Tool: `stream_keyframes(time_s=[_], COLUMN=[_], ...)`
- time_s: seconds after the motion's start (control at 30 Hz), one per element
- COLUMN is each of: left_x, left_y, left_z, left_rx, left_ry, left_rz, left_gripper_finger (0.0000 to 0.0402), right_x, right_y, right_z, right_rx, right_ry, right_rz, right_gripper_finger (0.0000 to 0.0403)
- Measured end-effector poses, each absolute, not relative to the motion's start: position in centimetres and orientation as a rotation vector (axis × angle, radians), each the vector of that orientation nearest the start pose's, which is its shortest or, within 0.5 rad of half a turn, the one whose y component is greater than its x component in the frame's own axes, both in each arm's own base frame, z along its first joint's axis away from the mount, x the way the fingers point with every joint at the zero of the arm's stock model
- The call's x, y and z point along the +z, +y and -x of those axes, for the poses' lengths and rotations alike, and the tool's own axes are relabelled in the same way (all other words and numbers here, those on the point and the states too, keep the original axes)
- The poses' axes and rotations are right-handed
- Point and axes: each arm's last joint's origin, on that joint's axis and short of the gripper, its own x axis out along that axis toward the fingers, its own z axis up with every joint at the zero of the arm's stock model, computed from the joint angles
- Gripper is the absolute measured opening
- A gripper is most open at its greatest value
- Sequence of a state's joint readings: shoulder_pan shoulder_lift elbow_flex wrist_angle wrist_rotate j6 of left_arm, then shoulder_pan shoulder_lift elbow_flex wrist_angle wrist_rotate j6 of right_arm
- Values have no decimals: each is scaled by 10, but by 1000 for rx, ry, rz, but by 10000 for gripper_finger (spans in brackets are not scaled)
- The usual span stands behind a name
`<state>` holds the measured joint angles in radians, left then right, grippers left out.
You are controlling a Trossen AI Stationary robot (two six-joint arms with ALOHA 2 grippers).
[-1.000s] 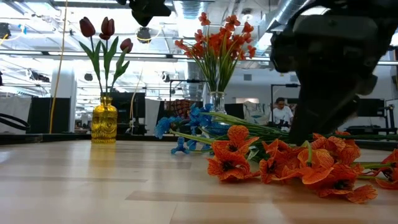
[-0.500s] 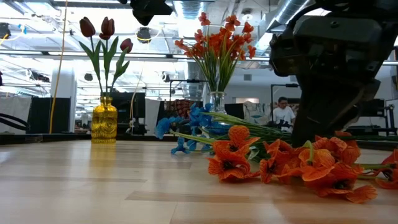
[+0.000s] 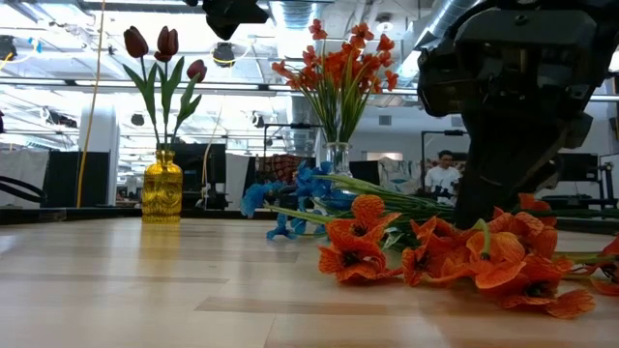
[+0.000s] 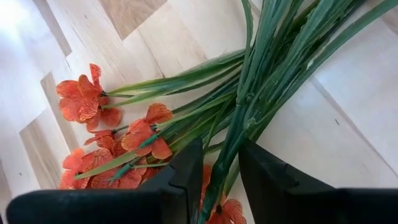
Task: Sort flowers into vase by color
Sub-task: Put the blue flowers into the green vase
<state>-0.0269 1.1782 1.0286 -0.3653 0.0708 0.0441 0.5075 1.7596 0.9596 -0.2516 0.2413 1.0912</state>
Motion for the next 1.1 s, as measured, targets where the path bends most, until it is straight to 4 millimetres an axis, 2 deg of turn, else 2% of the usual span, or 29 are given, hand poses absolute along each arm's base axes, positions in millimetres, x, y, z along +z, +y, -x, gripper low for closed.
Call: stream_keyframes(time_s=[0.33,0.6,0.77,1.1], left_x=[323,323,323,323], left_y=[-9,-9,-9,-9], left_z=[-254,-254,-254,-254], left_rx=[-107,-106,-106,-106], left_ry=[513,514,514,514], left_rz=[-31,-29,-29,-29], left_gripper_finger=[154,154,154,154], right_x=[146,147,156,180], right_y=[147,146,148,151], right_z=[-296,-299,-303,-314], right_rx=[-327,-333,-316,-330], right_ry=[969,964,963,920], right_rz=[-626,-630,-608,-472], right_gripper_finger=[125,72,51,60])
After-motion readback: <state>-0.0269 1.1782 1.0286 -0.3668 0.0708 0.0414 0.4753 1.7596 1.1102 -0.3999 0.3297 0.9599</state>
